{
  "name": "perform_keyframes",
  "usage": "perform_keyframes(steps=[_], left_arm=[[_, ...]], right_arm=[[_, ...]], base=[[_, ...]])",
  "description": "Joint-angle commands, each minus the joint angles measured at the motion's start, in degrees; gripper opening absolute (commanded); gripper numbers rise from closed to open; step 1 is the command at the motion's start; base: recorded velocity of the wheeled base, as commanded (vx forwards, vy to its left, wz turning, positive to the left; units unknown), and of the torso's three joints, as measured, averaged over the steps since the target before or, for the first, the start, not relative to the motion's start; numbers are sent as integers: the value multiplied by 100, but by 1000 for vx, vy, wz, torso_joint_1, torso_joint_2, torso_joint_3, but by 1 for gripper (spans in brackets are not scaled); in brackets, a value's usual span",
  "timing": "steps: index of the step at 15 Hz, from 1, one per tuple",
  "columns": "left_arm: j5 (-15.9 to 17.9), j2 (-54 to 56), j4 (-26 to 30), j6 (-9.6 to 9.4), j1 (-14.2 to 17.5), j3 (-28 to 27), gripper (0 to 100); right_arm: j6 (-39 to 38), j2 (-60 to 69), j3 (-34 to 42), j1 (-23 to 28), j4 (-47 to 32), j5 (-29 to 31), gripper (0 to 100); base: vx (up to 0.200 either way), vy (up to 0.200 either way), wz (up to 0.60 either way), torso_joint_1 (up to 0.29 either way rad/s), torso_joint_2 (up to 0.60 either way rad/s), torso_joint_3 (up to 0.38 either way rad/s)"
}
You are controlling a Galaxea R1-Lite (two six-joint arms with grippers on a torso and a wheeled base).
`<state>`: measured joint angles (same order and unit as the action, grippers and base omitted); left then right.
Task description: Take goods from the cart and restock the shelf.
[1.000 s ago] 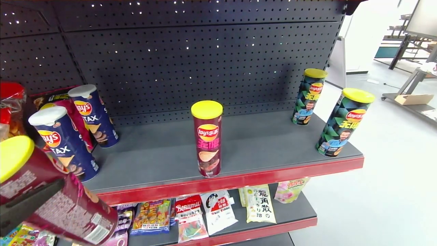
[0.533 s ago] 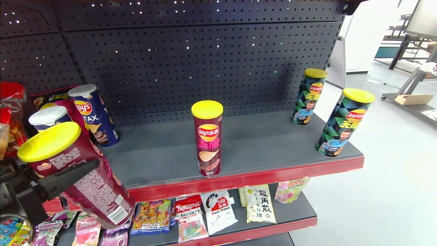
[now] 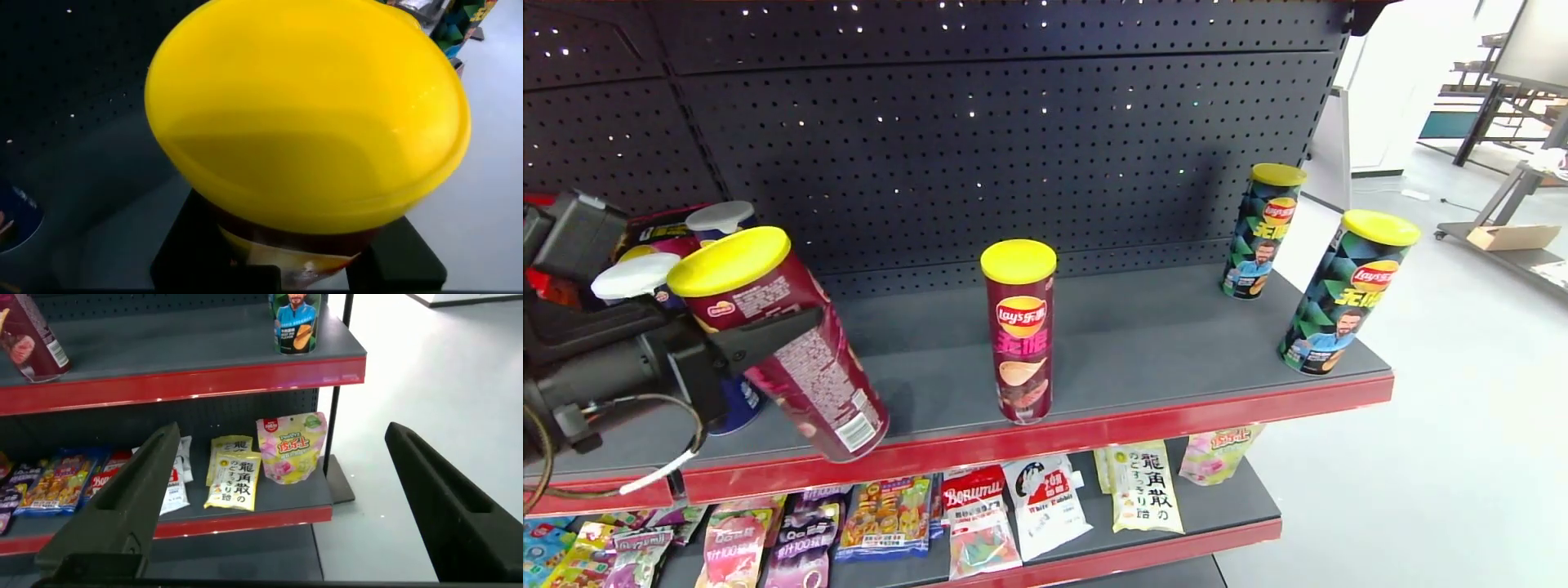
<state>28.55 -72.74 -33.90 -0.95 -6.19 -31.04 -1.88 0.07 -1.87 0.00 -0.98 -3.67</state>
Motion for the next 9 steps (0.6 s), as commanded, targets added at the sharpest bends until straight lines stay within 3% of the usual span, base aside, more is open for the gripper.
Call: perform_keyframes(steps=[1, 5, 9], left_arm=[[1, -425, -2, -2, -93, -298, 0], [1, -926, -20, -10, -110, -755, 0], [-16, -1568, -864, -133, -207, -843, 0]], right_arm=[[-6, -7, 2, 0, -8, -2, 100], [-6, -7, 2, 0, 1, -2, 100], [-6, -7, 2, 0, 1, -11, 100]], base=[[0, 0, 0, 0, 0, 0], [0, 0, 0, 0, 0, 0], [0, 0, 0, 0, 0, 0]])
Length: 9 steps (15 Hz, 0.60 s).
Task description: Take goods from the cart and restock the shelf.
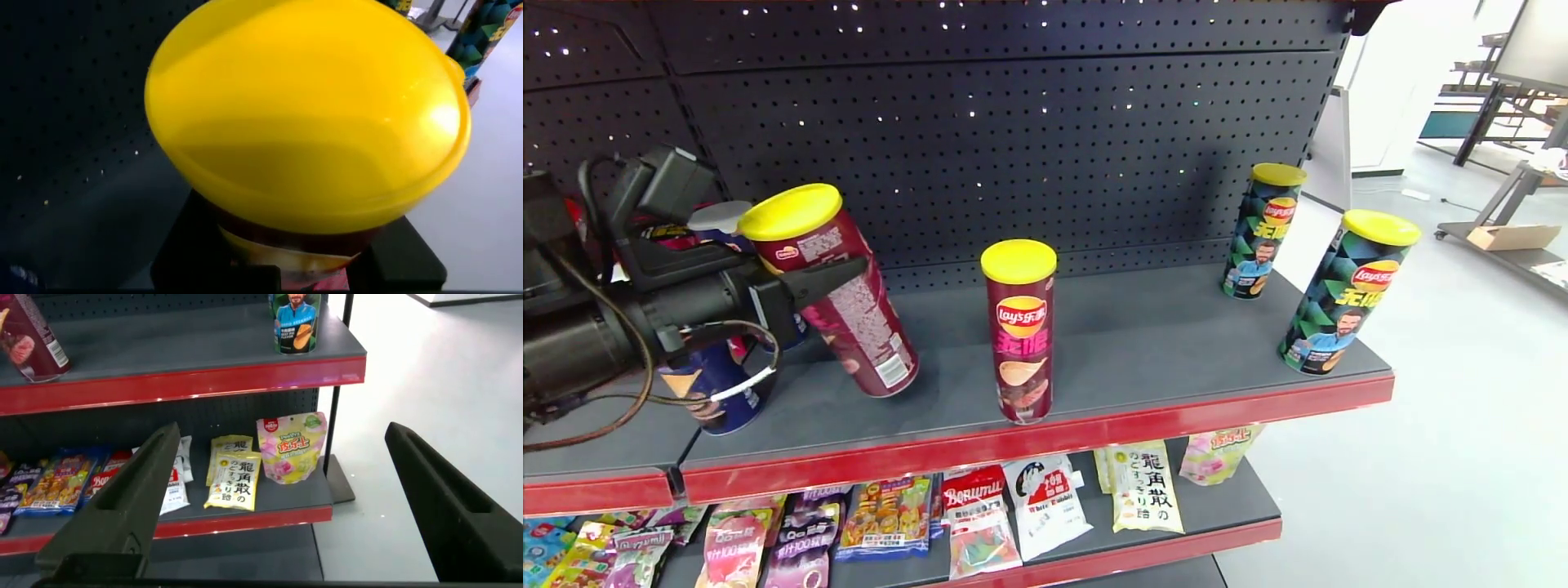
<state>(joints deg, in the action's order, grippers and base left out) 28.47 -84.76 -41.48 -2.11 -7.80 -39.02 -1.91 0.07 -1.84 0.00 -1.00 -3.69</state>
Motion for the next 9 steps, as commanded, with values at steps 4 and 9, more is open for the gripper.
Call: perform_keyframes(steps=[4, 9], left_arm=[[-87, -919, -352, -18, -204, -475, 0], [-227, -1192, -316, -26, -398, -826, 0]], right_arm=[[-2, -7, 0, 0, 3, 0, 100], [-2, -7, 0, 0, 3, 0, 100]], base=[[0, 0, 0, 0, 0, 0], [0, 0, 0, 0, 0, 0]])
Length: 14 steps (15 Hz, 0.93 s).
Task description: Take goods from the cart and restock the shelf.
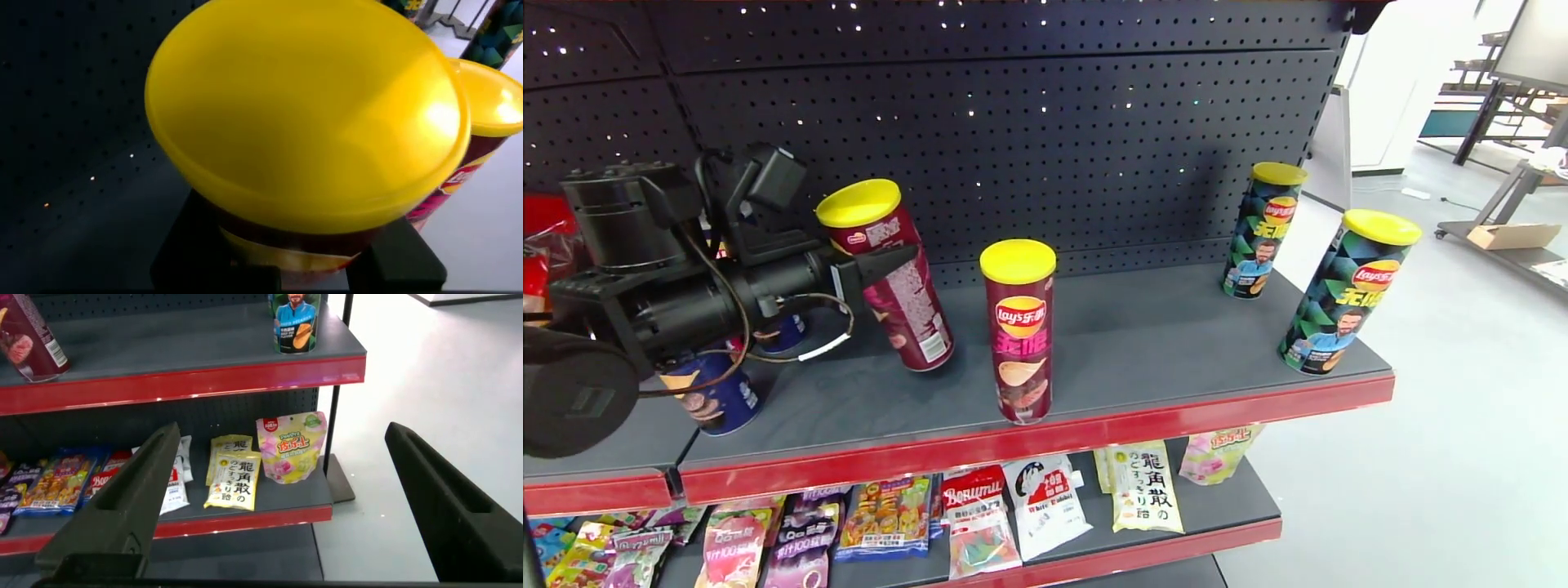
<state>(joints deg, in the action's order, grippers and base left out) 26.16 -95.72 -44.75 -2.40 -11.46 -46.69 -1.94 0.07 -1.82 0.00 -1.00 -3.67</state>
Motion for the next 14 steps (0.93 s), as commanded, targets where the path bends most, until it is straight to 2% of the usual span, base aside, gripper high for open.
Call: perform_keyframes(steps=[1, 5, 6, 7, 12, 14], left_arm=[[-111, -237, 2, 3, -58, -235, 0], [-217, -377, -16, 3, -58, -350, 0], [-217, -571, -262, -182, 74, -200, 0], [-217, -685, -491, -252, 162, -86, 0], [-199, -869, -447, -261, 153, -376, 0], [-164, -852, -122, -261, 118, -543, 0]], right_arm=[[9, -7, -3, 0, -6, -2, 100], [9, -7, -3, 0, -6, -2, 100], [0, -7, -3, 0, 3, -2, 100], [9, -7, -3, 0, -6, -11, 100], [9, -7, -3, 0, 3, -2, 100], [0, -7, -3, 0, 3, -2, 100]], base=[[0, 0, 0, 0, 0, 0], [0, 0, 0, 0, 0, 0], [0, 0, 0, 0, 0, 0], [0, 0, 0, 0, 0, 0], [0, 0, 0, 0, 0, 0], [0, 0, 0, 0, 0, 0]])
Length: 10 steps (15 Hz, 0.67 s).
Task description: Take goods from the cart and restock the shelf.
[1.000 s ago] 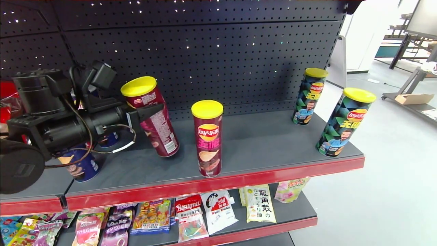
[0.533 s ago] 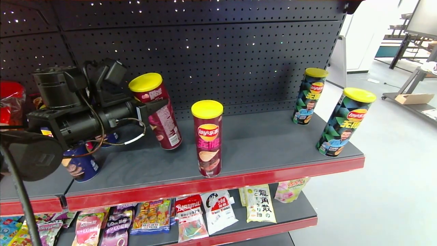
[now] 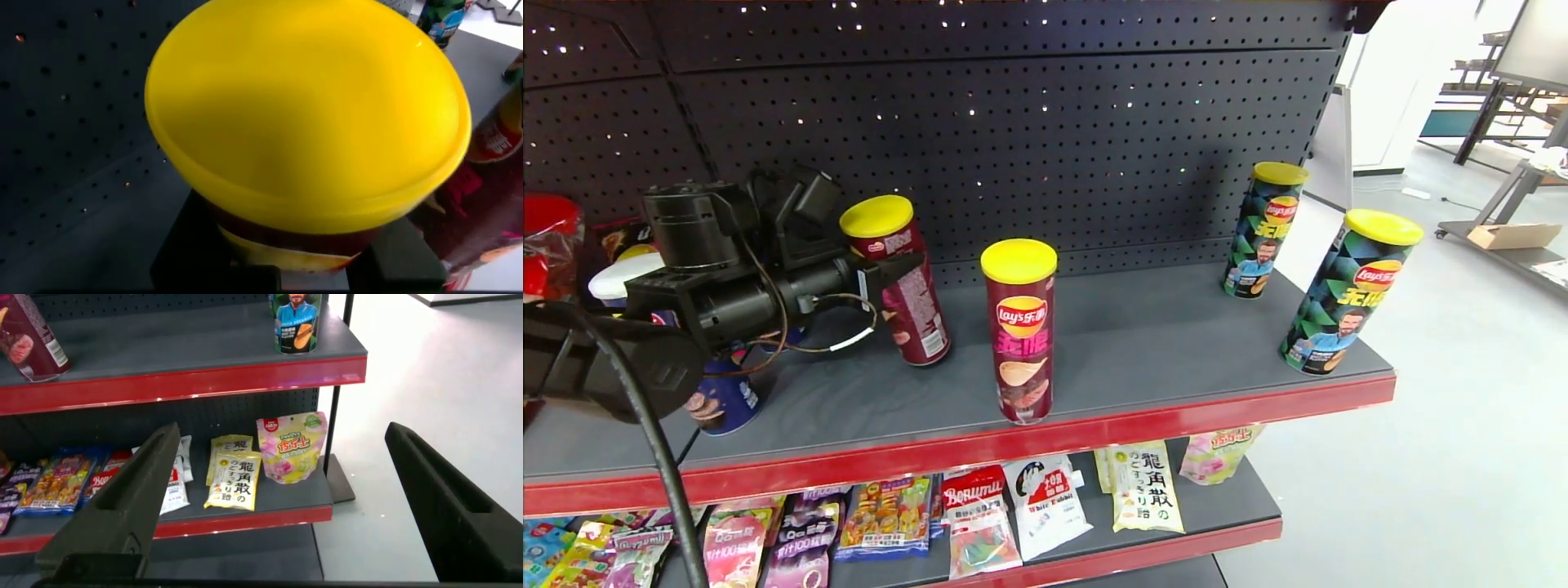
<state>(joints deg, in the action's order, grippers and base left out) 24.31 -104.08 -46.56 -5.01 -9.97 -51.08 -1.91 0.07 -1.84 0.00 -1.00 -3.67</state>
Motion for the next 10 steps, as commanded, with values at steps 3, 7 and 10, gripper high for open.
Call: perform_keyframes(steps=[3, 7, 10], left_arm=[[4, -200, 384, 0, -224, -587, 0], [-31, -543, 1245, -53, -365, -1581, 0], [-93, -807, 1325, -53, -488, -1897, 0]], right_arm=[[-2, -7, 0, 0, 3, -2, 100], [-2, -7, 0, 0, 3, -2, 100], [-2, -7, 0, 0, 3, -2, 100]], base=[[0, 0, 0, 0, 0, 0], [0, 0, 0, 0, 0, 0], [0, 0, 0, 0, 0, 0]])
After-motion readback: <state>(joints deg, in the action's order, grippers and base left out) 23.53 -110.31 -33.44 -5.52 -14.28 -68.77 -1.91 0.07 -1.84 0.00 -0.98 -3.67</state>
